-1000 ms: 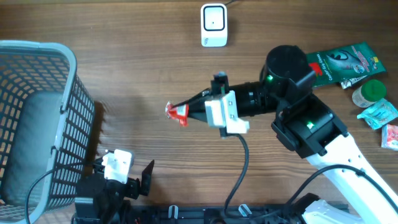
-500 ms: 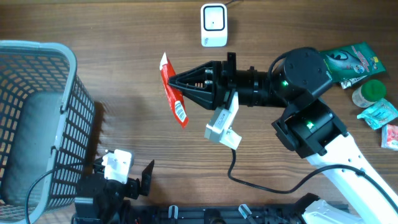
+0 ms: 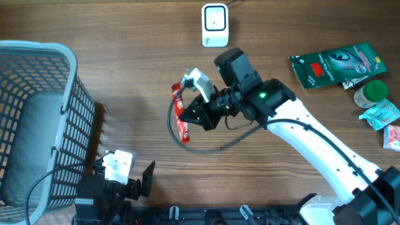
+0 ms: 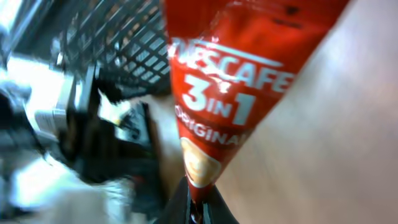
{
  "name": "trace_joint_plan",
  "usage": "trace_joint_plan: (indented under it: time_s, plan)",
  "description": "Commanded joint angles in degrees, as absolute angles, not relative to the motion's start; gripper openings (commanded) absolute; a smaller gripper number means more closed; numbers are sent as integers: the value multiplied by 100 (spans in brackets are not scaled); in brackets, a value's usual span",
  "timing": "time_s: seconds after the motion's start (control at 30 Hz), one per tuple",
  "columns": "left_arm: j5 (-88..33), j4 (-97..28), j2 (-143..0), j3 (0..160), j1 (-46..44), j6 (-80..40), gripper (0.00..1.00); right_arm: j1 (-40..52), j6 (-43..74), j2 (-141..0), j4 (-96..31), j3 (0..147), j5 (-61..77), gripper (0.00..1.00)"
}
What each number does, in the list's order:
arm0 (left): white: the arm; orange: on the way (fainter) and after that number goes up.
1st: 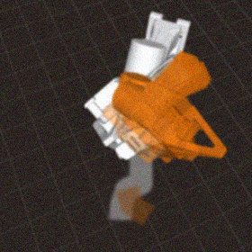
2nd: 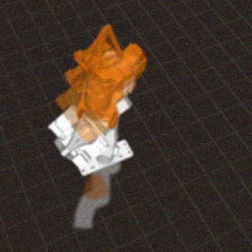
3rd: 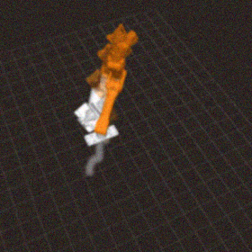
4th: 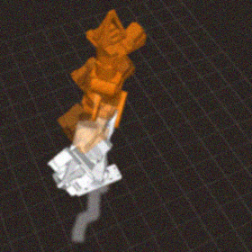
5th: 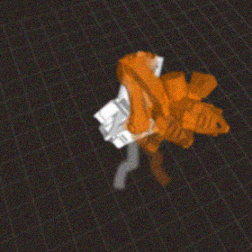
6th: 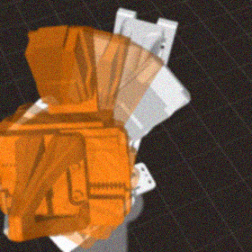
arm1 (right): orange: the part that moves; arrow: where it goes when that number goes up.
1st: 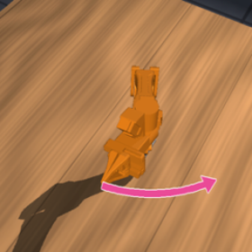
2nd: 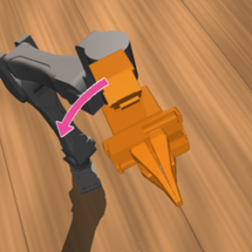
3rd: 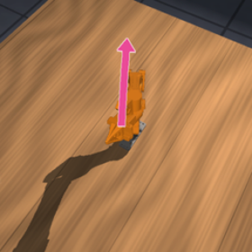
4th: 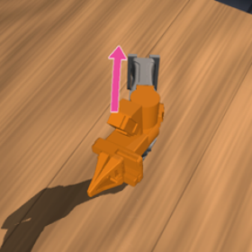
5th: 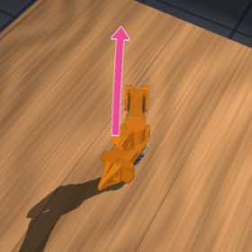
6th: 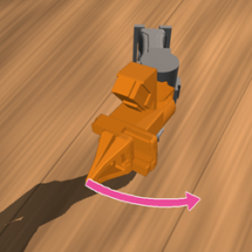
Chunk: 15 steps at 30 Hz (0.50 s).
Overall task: Scan the item barcode
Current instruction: 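Lift the Nescafe stick and present it to the white scanner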
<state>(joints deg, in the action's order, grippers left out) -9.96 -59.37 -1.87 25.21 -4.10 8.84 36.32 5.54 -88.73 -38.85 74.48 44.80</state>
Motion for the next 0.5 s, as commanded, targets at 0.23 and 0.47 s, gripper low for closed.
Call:
trace_joint_plan:
  time_s: [0.23,0.47]
  plan:
    - [-1046,-5918,-156,2515,-390,854,100,3573,6237,-9413,-3341,7459,333,5]
    - [-1046,-5916,-156,2515,-390,854,100,2355,6237,-11391,-1549,8823,1350,5]
